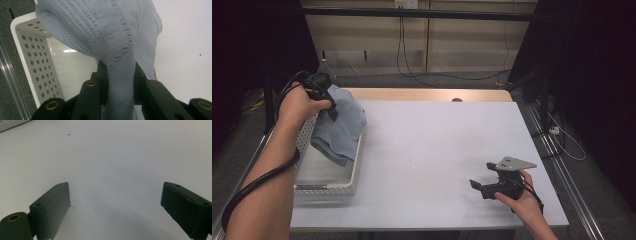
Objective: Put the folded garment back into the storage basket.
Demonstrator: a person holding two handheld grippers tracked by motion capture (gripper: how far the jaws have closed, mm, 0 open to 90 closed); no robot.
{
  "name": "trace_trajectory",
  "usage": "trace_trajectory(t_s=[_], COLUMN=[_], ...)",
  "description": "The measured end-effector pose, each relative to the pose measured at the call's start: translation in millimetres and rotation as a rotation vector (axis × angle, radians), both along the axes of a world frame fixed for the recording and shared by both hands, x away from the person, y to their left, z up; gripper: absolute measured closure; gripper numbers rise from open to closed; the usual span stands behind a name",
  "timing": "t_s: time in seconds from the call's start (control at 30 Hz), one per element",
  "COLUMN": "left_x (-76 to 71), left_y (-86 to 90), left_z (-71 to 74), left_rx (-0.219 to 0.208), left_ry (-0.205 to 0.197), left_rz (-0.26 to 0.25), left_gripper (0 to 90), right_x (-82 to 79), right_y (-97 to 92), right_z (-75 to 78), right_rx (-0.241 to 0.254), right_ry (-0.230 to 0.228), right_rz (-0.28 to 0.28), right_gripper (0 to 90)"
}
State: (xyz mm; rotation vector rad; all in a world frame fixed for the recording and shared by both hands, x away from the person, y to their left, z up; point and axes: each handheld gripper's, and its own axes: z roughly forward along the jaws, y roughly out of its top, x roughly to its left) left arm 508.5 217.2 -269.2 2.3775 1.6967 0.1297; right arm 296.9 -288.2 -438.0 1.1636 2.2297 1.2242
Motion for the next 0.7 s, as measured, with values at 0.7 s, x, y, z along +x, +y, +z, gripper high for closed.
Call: trace_trajectory(t_s=[0.7], left_x=[-11.8], left_y=[8.4], left_z=[-3.7], left_rx=[-0.028], left_ry=[-0.001], left_rz=[0.018], left_gripper=[75.7], right_x=[-0.5], right_y=[-0.4], right_z=[1.6], right_rx=[-0.002], right_ry=[-0.008], right_rz=[0.002], right_gripper=[8.7])
